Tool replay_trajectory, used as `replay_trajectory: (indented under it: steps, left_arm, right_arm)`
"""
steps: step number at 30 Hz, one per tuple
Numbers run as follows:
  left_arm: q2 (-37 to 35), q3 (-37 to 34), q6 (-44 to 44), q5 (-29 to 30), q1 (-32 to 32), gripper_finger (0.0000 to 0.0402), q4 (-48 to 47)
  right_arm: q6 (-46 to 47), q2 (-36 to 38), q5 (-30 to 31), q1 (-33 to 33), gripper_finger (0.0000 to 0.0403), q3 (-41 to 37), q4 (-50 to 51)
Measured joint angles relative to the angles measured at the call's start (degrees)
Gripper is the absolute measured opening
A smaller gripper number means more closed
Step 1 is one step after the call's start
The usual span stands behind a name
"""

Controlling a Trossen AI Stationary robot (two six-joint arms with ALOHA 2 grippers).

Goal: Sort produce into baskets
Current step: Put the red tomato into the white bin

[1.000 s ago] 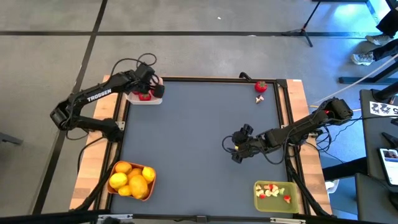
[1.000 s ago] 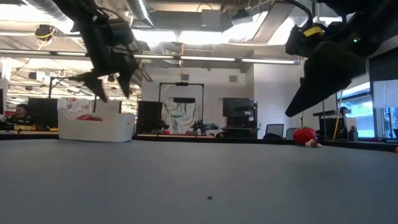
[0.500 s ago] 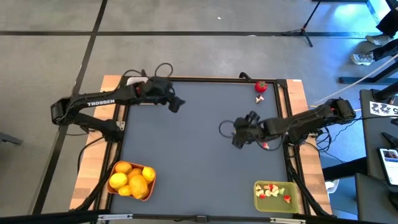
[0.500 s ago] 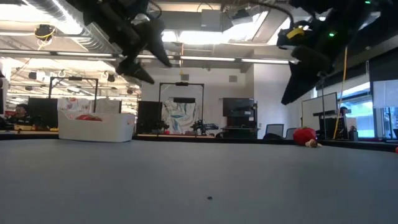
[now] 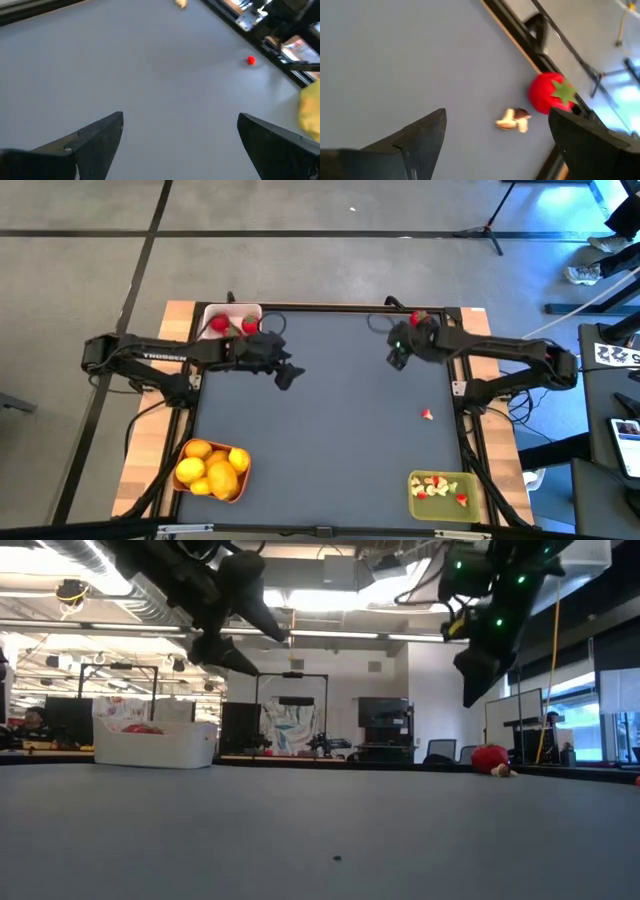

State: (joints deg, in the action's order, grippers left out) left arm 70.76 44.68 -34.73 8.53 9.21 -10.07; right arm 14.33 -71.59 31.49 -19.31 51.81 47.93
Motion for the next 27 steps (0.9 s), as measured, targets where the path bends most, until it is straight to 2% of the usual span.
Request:
replay_trajectory:
  steps: [5,12,18,27]
  left_arm:
    - [0.0,-3.1,-1.1,1.4,-2.5,0.0384,6.6]
    - [0.0,-4.1,-1.3,2.6,-3.6,0.0384,9.5]
    - [0.0,-4.1,-1.3,2.7,-3.6,0.0384,9.5]
    - [0.0,-4.1,-0.5,3.3,-3.6,0.0384,9.5]
  right_arm:
    - [-4.6,-0.2,-4.0,-11.1,0.0346,0.0,-2.5]
    - [-10.7,-3.4,-11.2,-23.8,0.0346,0.0,-6.6]
    - [-13.6,-8.4,-11.6,-29.5,0.0346,1.9,-7.2]
    - [-14.7,-18.8,-14.4,-35.3,0.0346,13.7,-0.2]
